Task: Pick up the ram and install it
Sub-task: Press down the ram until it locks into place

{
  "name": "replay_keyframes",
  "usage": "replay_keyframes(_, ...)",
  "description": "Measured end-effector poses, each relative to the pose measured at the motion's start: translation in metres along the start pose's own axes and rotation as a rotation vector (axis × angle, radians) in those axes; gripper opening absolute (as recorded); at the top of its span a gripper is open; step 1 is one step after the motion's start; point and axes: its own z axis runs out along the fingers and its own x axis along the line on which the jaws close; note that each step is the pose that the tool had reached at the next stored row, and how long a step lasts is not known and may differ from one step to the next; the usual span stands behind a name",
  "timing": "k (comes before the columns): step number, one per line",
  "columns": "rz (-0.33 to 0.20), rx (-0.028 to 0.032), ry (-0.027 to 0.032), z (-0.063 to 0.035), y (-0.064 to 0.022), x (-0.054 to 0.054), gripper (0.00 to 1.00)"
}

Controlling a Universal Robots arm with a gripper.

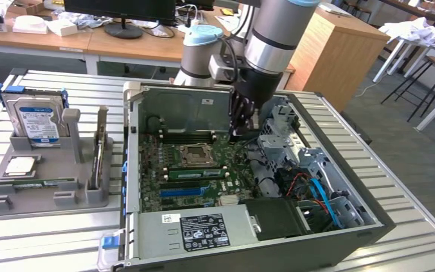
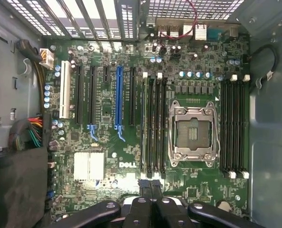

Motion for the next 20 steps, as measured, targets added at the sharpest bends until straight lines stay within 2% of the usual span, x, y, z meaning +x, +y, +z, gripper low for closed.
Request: replay_keyframes(20,0.0,0.0001,-0.0001,0.0127,-0.0005,0.0,0.1)
